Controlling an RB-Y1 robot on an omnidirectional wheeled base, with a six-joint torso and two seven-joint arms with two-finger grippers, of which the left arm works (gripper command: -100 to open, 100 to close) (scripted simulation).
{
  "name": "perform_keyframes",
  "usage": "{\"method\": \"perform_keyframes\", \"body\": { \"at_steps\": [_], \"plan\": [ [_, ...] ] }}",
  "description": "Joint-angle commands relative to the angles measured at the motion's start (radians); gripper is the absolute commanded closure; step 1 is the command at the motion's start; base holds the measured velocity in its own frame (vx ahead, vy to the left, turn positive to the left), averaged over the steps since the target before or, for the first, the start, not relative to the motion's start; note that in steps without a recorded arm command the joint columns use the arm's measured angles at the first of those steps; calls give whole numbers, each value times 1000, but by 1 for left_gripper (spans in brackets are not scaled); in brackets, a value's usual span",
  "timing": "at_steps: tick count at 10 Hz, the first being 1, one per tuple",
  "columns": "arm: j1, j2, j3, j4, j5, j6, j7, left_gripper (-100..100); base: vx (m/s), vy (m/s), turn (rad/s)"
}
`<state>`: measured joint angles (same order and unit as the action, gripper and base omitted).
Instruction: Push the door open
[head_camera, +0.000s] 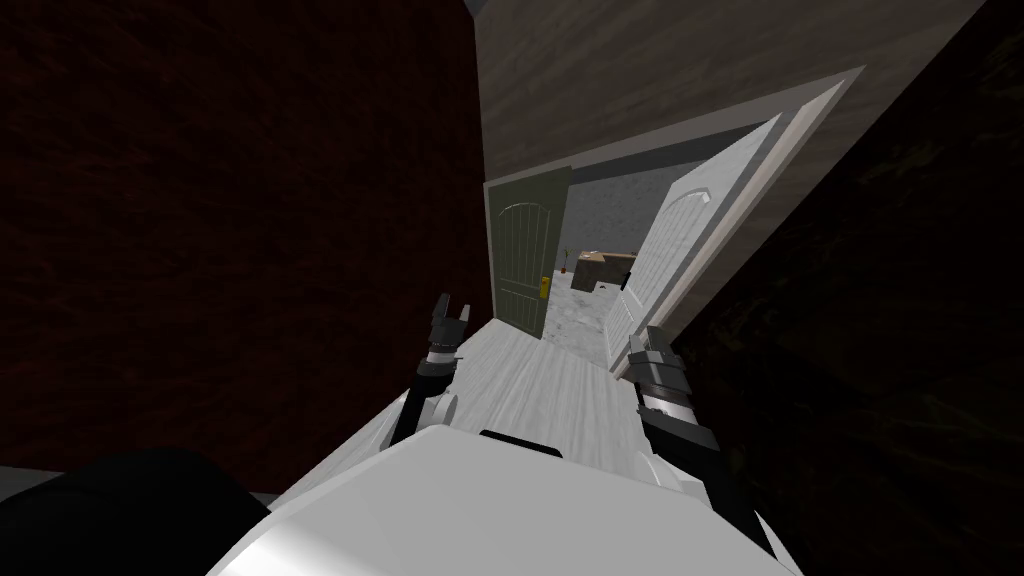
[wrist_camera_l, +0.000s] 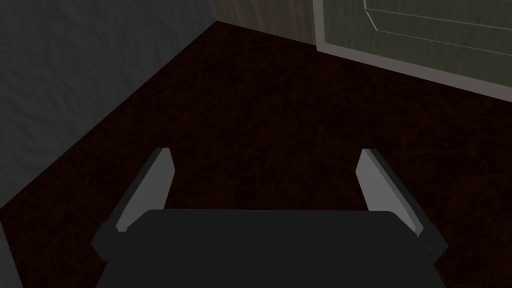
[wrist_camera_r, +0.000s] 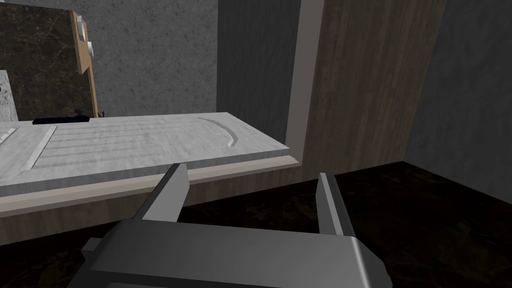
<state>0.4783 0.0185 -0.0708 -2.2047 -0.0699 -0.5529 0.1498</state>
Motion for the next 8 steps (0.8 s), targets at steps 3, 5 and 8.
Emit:
{"method": "perform_keyframes", "body": {
  "at_steps": [3,5,8],
  "plan": [
    [-43,15,-4,69,5,4,-4,-100,101,-21,-17],
    [-81,26,-8,130,9,8,-7,-100,104,12,-24],
    [-129,37,-12,207,14,12,-12,-100,120,-18,-19]
  ]
}}
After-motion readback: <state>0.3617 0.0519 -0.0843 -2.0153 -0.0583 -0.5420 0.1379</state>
